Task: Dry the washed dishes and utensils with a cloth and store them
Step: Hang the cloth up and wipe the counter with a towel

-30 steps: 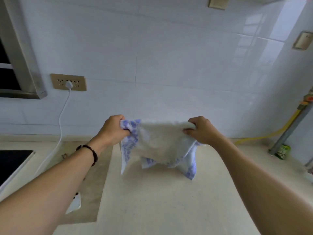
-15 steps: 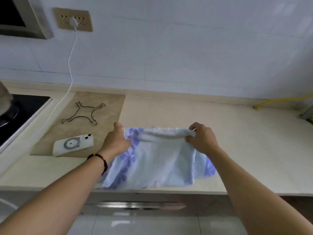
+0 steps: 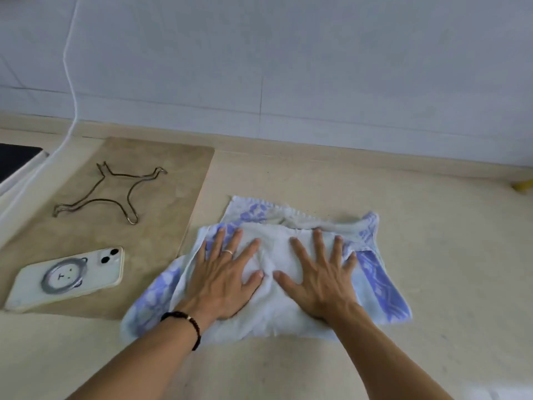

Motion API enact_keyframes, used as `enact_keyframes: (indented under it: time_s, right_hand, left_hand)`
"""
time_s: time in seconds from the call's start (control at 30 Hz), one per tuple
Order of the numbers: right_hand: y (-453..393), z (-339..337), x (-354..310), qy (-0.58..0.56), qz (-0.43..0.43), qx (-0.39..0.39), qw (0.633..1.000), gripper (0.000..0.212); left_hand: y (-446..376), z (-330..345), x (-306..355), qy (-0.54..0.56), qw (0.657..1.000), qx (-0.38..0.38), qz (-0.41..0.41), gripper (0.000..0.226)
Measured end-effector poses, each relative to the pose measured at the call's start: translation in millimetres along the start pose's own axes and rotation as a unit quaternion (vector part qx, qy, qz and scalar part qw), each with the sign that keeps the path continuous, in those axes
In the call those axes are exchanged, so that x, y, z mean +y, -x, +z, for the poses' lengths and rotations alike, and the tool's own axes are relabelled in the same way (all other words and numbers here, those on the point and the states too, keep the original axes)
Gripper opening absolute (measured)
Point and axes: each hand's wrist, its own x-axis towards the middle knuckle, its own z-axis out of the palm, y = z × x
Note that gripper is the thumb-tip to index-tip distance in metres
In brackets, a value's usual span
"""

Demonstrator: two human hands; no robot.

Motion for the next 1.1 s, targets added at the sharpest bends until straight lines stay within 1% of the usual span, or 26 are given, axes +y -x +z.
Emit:
enact_keyframes:
  time_s: [0.07, 0.17, 0.33, 0.37, 0.47, 0.53, 0.63, 0.67, 0.83, 0.93, 1.0, 1.07, 1.1]
  right_hand:
    - [-50.4, -5.0, -7.2, 0.003, -0.009, 0.014, 1.000, 0.097]
    - [-117.4, -12.0, -18.0, 0.004, -0.016, 0.032, 0.999, 0.097]
    - [-207.5, -26.1, -26.0, 0.009, -0.011, 0.047, 0.999, 0.098]
    - [-215.1, -29.7, -25.7, 0.012, -0.007, 0.047, 0.999, 0.096]
    - [-228.1, -30.8, -26.7, 0.028, -0.006, 0.047, 0.998, 0.081]
    - [-214.3, -29.0, -27.4, 0.032, -0.011, 0.049, 0.998, 0.082]
    - [-175.9, -22.4, -30.2, 0.027, -0.027, 0.046, 0.998, 0.099]
    - [-160.4, -20.3, -30.6, 0.023, -0.030, 0.041, 0.998, 0.102]
    - [-43.3, -1.4, -36.0, 0.015, -0.030, 0.035, 0.999, 0.104]
    - [38.9, 10.2, -34.0, 0.019, -0.031, 0.026, 0.999, 0.100]
    - [92.7, 16.5, -26.7, 0.027, -0.034, 0.023, 0.999, 0.089]
    - [134.2, 22.8, -15.0, 0.032, -0.039, 0.027, 0.998, 0.079]
    - [154.1, 23.7, -7.9, 0.029, -0.037, 0.027, 0.999, 0.078]
  left_hand:
    - [-48.4, -2.9, -15.9, -0.005, 1.000, 0.012, -0.014, 0.086]
    - [-114.0, -12.4, -39.3, -0.032, 0.999, 0.022, -0.021, 0.090]
    - [-209.2, -23.5, -66.0, -0.032, 0.999, 0.031, -0.001, 0.094]
    - [-217.7, -26.2, -67.1, -0.034, 0.999, 0.029, 0.001, 0.095]
    - [-232.3, -26.7, -70.5, -0.055, 0.998, 0.032, 0.006, 0.096]
    - [-217.2, -25.8, -66.8, -0.070, 0.997, 0.028, 0.017, 0.096]
    - [-174.3, -21.4, -59.6, -0.060, 0.998, 0.014, 0.010, 0.096]
    - [-157.7, -20.1, -56.6, -0.059, 0.998, 0.008, 0.007, 0.096]
    - [-43.4, -13.3, -26.2, -0.064, 0.998, -0.009, -0.007, 0.097]
    - [33.5, -3.1, -0.3, -0.064, 0.998, -0.028, -0.003, 0.099]
    - [83.3, 5.7, 21.9, -0.056, 0.998, -0.039, 0.002, 0.101]
    - [117.9, 15.6, 46.5, -0.046, 0.998, -0.052, 0.008, 0.109]
    - [132.2, 19.2, 60.7, -0.045, 0.997, -0.057, 0.014, 0.107]
